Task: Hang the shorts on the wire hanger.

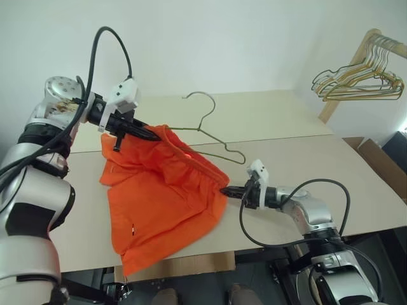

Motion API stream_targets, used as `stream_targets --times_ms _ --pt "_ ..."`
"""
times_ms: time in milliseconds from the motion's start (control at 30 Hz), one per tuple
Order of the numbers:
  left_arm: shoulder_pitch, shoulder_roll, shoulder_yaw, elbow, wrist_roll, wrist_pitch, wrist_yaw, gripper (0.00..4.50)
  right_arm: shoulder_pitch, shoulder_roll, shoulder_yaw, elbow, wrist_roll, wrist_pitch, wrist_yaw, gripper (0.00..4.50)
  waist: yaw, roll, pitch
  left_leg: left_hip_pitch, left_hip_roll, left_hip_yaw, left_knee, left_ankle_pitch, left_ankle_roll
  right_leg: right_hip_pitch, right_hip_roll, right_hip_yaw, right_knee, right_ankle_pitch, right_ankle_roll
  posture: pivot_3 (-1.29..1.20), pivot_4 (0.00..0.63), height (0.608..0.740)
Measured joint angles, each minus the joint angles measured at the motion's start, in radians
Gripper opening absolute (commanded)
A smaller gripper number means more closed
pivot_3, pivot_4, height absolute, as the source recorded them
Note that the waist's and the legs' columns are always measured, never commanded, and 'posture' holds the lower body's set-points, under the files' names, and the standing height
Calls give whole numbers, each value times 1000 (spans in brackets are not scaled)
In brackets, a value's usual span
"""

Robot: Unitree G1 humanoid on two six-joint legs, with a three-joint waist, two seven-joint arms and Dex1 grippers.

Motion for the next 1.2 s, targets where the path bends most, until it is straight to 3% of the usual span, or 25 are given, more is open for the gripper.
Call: stream_targets --times_ms 267,567,1000,1200 --pt "25 90 -44 -106 -58 -2 0 0 -84 -38 -87 90 33 26 -20 15 -3 0 0 0 0 0 0 0 0 0 0 0 0 0 0 31 0 740" --pt "61 156 -95 -205 -127 -1 0 0 -112 -92 -94 155 40 24 37 15 -1 0 0 0 0 0 0 0 0 0 0 0 1 0 0 57 0 740" --pt "65 124 -33 -123 -66 -21 0 0 -74 -125 -79 149 28 -41 95 15 2 0 0 0 0 0 0 0 0 0 0 0 1 0 0 54 0 740" --pt "67 120 -42 -88 33 -65 0 0 -73 -152 -79 114 28 -55 94 15 3 0 0 0 0 0 0 0 0 0 0 0 0 0 0 52 0 740"
